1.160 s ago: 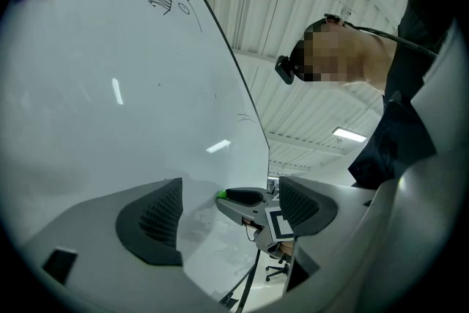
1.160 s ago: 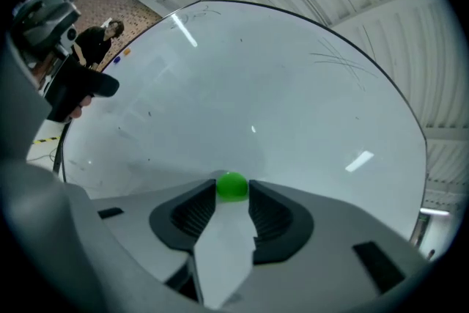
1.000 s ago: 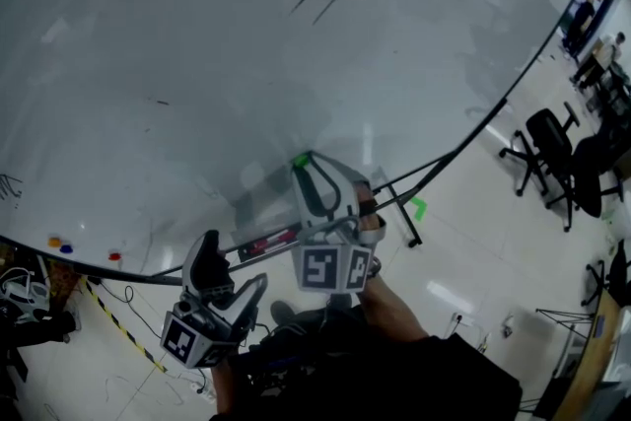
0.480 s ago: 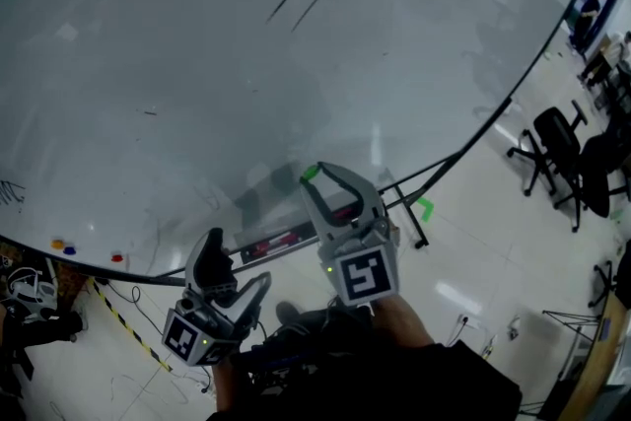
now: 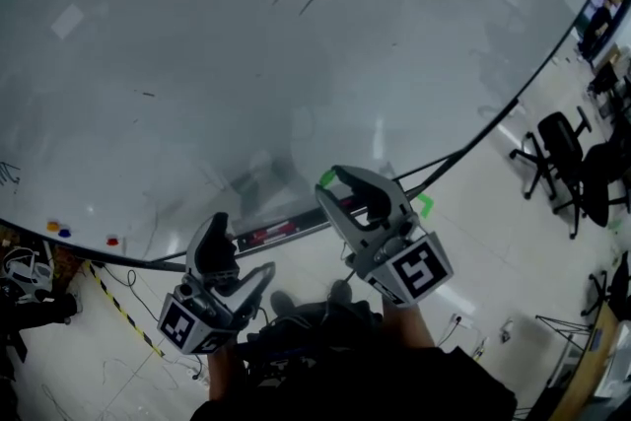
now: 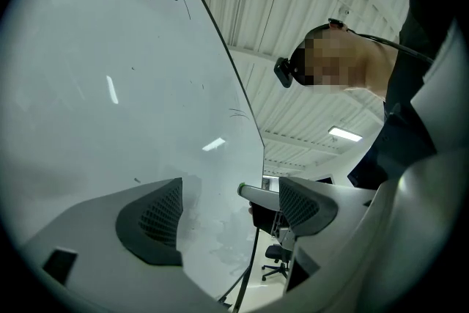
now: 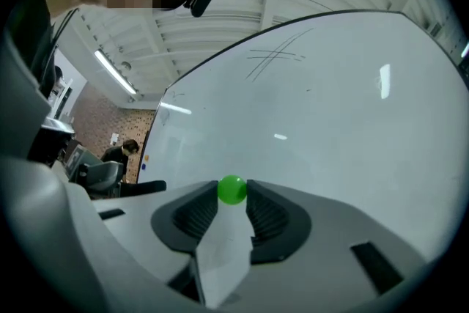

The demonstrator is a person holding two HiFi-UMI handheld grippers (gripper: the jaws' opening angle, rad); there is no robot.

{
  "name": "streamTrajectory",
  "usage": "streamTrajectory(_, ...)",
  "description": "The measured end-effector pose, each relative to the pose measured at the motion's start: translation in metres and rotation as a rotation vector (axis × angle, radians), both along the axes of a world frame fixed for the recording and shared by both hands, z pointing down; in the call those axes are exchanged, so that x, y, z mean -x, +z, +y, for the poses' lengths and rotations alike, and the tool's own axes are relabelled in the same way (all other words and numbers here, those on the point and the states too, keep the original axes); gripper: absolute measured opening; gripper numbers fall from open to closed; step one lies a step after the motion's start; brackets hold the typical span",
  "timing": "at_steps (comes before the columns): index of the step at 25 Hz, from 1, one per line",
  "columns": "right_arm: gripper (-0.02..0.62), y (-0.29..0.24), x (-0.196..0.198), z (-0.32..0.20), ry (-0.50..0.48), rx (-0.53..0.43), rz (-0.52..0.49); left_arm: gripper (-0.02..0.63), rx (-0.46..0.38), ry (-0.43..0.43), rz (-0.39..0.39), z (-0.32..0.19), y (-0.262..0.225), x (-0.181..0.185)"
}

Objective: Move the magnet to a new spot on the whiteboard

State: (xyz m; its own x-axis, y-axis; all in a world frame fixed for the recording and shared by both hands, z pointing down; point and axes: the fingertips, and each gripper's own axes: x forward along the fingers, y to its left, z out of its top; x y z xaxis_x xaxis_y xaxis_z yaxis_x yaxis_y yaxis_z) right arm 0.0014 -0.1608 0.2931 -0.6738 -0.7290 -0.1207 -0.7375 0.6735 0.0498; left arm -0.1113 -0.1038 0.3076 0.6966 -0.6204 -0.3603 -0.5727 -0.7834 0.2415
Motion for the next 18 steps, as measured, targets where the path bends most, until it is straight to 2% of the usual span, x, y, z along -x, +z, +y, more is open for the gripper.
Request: streamTrajectory(18,0.152,0.004,-0.007,0.007,-0.042,0.003,-0.002,0.408,0.006,-0.006,-0.022,-0.004,0.006,-0.015)
